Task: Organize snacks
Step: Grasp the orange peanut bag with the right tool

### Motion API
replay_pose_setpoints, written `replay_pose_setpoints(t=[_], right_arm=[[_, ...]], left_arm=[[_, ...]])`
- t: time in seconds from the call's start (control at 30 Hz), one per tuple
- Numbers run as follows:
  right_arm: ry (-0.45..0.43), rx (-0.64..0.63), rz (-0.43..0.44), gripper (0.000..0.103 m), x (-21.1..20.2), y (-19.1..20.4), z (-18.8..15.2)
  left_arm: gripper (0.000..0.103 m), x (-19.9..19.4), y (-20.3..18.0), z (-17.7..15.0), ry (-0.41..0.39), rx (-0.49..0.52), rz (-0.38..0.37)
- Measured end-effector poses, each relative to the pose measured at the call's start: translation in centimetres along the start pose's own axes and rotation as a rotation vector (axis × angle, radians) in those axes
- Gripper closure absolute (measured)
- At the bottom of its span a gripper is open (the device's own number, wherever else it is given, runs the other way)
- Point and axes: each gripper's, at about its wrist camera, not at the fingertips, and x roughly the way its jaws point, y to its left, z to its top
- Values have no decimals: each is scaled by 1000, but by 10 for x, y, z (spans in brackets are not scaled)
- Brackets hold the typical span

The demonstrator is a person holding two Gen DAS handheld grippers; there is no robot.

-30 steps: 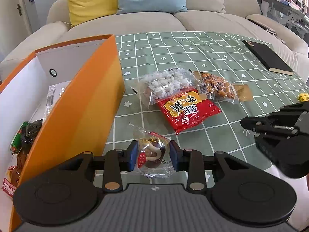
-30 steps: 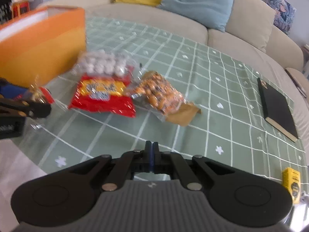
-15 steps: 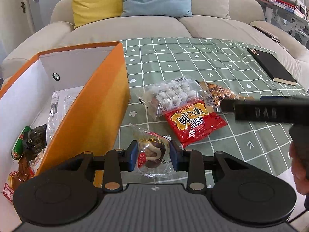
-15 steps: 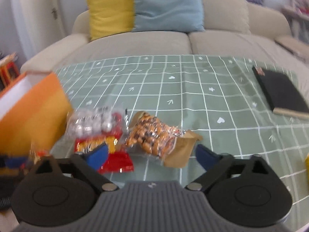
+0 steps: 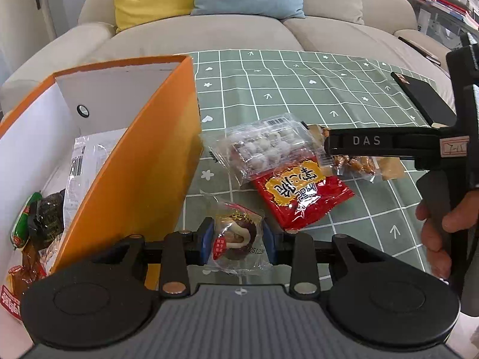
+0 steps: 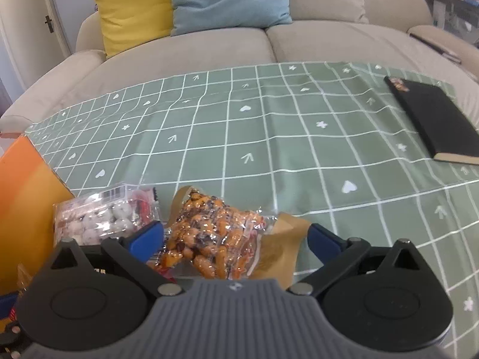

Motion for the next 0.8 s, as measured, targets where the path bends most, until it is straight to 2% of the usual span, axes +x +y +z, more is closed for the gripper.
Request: replay_pose_setpoints(t=[0.23, 0.43, 0.6, 0.8], right_arm=[[22, 29, 48, 5, 13, -5, 3], [16, -35, 69, 18, 4, -5, -7], [28, -76, 54, 23, -10, -6, -22], [52, -75, 50, 42, -33, -8, -40]], left_arm=[[64, 1, 4, -2, 22, -28, 6], [64, 2, 3, -5, 29, -37, 7], [64, -3, 6, -10, 32, -51, 3], [64, -14, 5, -17, 23, -55, -3]])
